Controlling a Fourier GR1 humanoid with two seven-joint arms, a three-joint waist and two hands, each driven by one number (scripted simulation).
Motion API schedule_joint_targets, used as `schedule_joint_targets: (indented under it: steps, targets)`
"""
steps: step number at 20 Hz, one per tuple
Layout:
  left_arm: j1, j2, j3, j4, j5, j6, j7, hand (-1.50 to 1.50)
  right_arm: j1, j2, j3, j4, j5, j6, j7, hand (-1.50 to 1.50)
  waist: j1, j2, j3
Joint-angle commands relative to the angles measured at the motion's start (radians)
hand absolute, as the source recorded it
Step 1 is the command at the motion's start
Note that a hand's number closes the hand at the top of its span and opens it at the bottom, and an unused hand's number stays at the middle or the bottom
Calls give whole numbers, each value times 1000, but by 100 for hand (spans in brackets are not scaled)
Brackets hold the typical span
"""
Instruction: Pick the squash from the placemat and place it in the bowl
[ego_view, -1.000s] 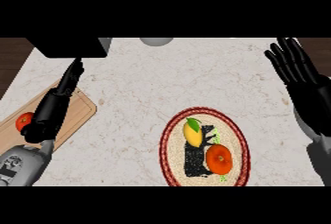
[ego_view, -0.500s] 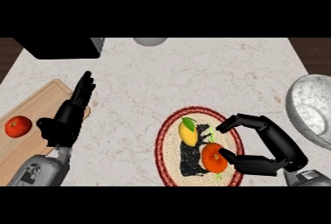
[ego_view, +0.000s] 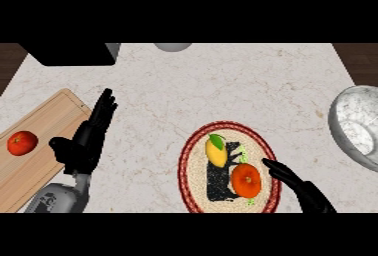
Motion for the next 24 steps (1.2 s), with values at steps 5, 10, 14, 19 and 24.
schedule_joint_targets:
  steps: [5,10,14,19,24]
  targets:
    - [13,-20,0,-9,-35,-20,-3,0,10,-97,-79,-276,117,-45,357,-150,12,1,-2]
    - [-18,-39,16,-10,-52,-9,28,0,-77,-148,-95,-315,67,76,625,-150,17,3,-2]
    - [-37,-44,35,2,-34,-40,32,0,-165,-120,1,-251,170,102,790,-150,22,5,-2]
    - [0,-64,20,-2,-79,-37,12,0,-194,-109,32,-195,191,178,886,-150,21,4,-1]
    - [7,-87,68,4,-88,-76,27,0,-164,-117,-57,-141,166,276,805,-150,16,3,-1]
